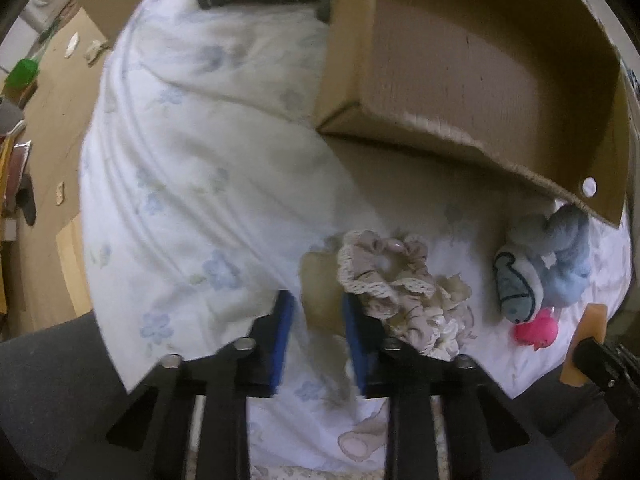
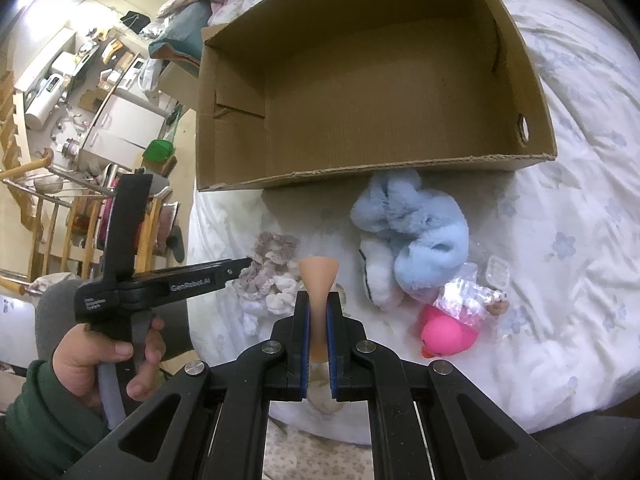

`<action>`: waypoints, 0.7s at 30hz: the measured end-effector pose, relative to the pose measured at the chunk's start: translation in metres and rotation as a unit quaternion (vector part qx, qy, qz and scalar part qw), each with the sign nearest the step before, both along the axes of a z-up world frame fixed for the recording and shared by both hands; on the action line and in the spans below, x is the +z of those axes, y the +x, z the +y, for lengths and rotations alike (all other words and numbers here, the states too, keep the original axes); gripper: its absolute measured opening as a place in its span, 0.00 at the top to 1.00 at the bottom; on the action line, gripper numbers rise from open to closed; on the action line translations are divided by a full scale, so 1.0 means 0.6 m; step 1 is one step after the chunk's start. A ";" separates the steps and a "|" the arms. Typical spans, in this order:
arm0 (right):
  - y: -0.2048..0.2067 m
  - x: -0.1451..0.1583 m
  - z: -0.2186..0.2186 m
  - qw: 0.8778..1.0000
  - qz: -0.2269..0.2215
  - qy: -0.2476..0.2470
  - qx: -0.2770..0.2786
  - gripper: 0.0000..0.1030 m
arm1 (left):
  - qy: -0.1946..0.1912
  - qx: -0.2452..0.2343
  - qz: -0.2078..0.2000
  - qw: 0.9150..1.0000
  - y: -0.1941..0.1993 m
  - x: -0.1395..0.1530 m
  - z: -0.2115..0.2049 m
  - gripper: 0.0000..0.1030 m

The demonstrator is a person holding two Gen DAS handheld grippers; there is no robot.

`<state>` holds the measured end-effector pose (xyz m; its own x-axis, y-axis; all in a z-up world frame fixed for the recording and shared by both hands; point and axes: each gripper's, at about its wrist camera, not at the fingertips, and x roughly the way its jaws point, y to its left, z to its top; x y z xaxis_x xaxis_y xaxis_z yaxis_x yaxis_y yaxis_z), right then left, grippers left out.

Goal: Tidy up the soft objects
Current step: 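Lift the peach tube with the right gripper while the left gripper grasps the small white cone piece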

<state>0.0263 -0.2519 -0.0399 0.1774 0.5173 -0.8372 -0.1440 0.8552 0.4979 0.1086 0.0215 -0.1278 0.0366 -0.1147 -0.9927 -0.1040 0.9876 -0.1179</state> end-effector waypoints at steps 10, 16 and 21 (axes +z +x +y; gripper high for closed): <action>-0.001 0.001 -0.003 1.000 -0.003 -0.018 -0.004 0.92 | 0.019 0.000 -0.028 0.999 0.003 0.004 0.002 0.94; -0.009 -0.002 -0.014 1.000 -0.005 -0.022 -0.011 0.92 | 0.014 0.045 -0.056 0.997 -0.009 0.038 0.041 0.95; -0.012 -0.006 -0.022 0.999 -0.004 -0.032 -0.015 0.92 | -0.002 0.069 -0.078 0.995 -0.017 0.061 0.062 0.95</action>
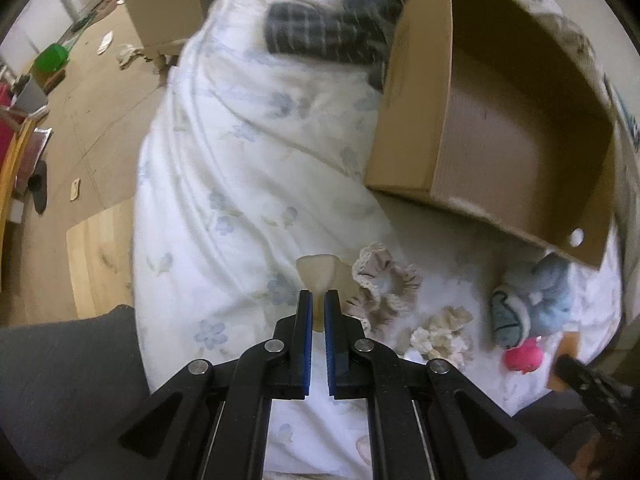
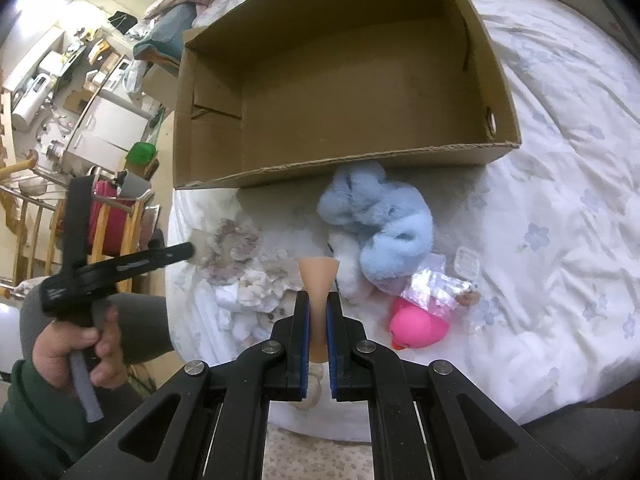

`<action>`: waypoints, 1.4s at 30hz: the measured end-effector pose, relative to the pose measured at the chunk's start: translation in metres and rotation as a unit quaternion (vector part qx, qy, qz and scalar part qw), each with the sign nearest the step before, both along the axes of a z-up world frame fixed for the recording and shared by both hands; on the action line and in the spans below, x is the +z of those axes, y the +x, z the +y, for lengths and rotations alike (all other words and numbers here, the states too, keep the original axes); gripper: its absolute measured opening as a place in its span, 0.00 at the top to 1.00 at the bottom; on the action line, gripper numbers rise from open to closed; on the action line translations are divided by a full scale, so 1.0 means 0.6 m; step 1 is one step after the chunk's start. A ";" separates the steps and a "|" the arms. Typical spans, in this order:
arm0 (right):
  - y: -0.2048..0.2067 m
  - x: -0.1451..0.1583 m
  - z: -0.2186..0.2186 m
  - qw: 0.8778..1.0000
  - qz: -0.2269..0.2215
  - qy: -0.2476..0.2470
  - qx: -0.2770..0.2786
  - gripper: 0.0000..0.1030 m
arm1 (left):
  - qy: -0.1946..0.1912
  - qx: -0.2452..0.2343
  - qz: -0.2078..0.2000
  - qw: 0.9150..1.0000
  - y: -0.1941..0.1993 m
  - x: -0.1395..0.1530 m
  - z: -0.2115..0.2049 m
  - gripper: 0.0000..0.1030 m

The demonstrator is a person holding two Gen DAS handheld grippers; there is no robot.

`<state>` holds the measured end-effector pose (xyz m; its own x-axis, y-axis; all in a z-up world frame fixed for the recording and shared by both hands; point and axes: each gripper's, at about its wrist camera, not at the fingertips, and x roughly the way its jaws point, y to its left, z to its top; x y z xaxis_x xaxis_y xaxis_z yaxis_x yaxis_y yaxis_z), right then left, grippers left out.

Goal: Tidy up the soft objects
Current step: 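Lift the peach tube with the right gripper while the left gripper grasps the small white cone piece, then carry both items over the box and open both grippers to drop them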

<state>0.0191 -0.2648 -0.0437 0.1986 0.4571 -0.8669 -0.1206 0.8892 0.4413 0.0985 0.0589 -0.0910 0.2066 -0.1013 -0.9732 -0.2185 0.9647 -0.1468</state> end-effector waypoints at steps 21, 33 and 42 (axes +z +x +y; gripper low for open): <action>-0.013 0.091 -0.003 0.998 -0.047 0.040 0.009 0.92 | -0.028 -0.044 -0.101 0.994 -0.077 0.204 -0.011 0.95; 0.045 0.151 -0.021 0.996 -0.079 0.043 -0.002 0.92 | -0.021 -0.077 -0.124 0.989 -0.001 0.248 -0.053 0.95; 0.112 0.151 -0.015 0.994 -0.102 0.025 -0.006 0.92 | -0.007 -0.108 -0.127 0.986 0.062 0.235 -0.098 0.95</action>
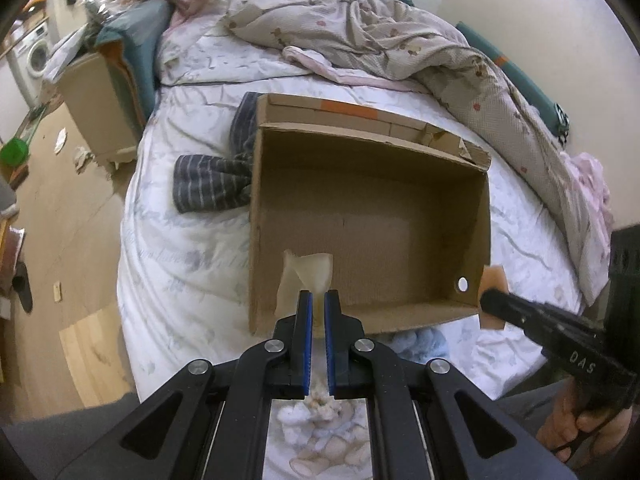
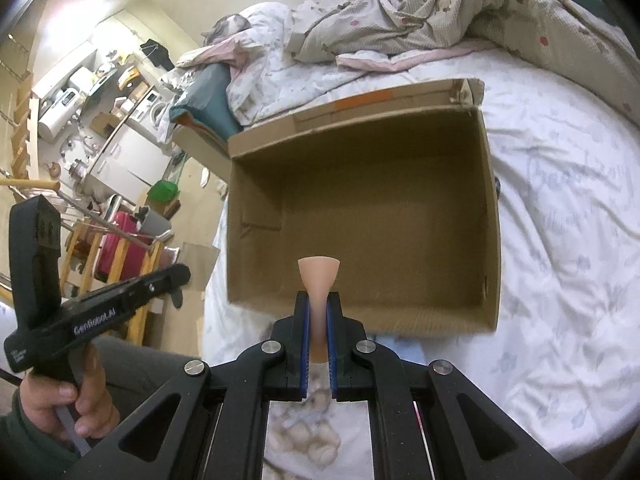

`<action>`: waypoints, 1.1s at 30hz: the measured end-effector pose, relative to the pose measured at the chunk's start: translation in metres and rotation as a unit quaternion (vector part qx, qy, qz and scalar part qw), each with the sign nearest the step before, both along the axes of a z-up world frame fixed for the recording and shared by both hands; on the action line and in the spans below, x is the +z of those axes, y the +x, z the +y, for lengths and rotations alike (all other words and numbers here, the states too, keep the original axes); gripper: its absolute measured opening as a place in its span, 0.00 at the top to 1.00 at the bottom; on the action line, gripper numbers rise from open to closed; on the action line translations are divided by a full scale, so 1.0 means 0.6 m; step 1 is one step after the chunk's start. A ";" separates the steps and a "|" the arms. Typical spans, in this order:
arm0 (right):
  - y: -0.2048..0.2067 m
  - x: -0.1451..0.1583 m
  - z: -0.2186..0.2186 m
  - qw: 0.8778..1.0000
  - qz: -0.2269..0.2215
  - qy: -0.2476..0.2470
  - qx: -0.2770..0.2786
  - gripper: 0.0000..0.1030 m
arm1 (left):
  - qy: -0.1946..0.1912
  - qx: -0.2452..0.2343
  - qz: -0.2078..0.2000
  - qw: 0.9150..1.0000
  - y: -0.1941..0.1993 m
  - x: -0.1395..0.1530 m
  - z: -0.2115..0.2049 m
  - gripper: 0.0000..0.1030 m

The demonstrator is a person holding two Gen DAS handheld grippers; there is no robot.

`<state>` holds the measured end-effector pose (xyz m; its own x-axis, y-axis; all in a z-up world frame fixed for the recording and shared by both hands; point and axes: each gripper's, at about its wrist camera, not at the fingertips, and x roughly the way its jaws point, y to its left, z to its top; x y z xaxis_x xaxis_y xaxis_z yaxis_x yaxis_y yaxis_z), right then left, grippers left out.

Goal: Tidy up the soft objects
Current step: 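Carry both items over the box and open both grippers to drop them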

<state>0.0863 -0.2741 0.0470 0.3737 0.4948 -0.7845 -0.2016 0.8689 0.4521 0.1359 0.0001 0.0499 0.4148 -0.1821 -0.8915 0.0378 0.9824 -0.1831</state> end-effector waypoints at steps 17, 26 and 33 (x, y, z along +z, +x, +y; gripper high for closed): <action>0.052 -0.110 0.003 0.999 0.029 -0.023 -0.020 0.91 | 0.016 -0.019 0.017 1.000 0.061 -0.125 -0.044 0.95; 0.069 -0.155 0.003 0.997 0.070 -0.031 -0.023 0.91 | 0.000 -0.010 0.034 0.999 0.071 -0.155 -0.036 0.94; 0.070 -0.166 0.009 0.996 0.077 -0.031 -0.022 0.91 | 0.007 -0.015 0.024 1.000 0.068 -0.154 -0.036 0.94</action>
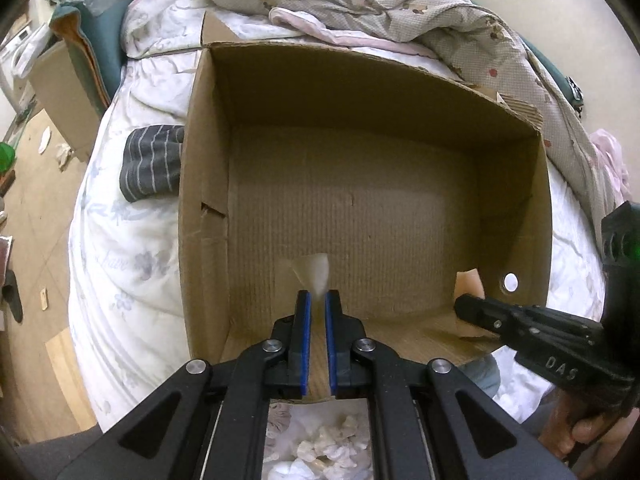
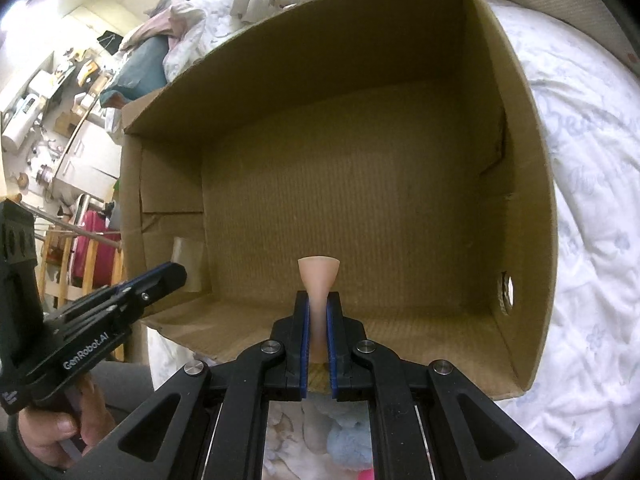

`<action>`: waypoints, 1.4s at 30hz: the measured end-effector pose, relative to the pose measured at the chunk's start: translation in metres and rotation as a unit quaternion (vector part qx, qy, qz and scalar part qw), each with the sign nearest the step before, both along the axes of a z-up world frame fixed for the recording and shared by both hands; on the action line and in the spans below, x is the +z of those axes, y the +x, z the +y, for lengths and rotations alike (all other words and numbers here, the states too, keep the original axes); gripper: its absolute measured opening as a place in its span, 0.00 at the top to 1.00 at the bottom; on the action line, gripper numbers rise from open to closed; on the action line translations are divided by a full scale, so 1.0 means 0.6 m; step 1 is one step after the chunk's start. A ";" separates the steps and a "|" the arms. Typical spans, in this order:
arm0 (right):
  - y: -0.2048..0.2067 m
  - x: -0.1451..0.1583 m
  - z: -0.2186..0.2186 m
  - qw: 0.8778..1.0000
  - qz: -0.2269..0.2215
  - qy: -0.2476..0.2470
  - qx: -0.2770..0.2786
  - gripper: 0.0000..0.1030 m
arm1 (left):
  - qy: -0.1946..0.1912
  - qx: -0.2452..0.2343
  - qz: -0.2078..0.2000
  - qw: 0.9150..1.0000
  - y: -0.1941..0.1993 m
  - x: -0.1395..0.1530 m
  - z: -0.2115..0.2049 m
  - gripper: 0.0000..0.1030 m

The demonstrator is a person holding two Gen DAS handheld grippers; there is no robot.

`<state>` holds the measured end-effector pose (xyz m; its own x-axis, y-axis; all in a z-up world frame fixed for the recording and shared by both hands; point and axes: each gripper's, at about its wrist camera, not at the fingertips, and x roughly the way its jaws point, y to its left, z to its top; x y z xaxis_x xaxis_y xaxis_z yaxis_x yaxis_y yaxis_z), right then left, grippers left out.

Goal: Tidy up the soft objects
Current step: 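Carry both items over the box and open both grippers to drop them, then withdraw both grippers from the box back toward the remaining items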

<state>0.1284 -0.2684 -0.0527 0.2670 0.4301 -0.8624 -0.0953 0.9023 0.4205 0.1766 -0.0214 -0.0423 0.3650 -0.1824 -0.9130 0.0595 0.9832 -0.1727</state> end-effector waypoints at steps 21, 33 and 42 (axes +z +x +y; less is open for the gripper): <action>-0.001 0.007 0.010 1.000 -0.023 -0.015 0.008 0.80 | 0.013 0.010 -0.008 1.000 -0.007 0.018 -0.006 0.45; 0.000 0.047 -0.009 0.996 -0.077 -0.022 -0.032 0.15 | 0.029 0.010 -0.033 0.999 -0.012 0.041 -0.003 0.44; -0.023 0.071 -0.013 0.994 -0.098 -0.041 -0.034 0.14 | 0.029 0.023 -0.036 0.999 -0.016 0.044 0.005 0.14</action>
<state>0.1146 -0.2763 -0.0102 0.4596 0.3356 -0.8222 -0.1053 0.9399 0.3248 0.1671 -0.0186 -0.0159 0.4367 -0.1120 -0.8926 0.0235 0.9933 -0.1132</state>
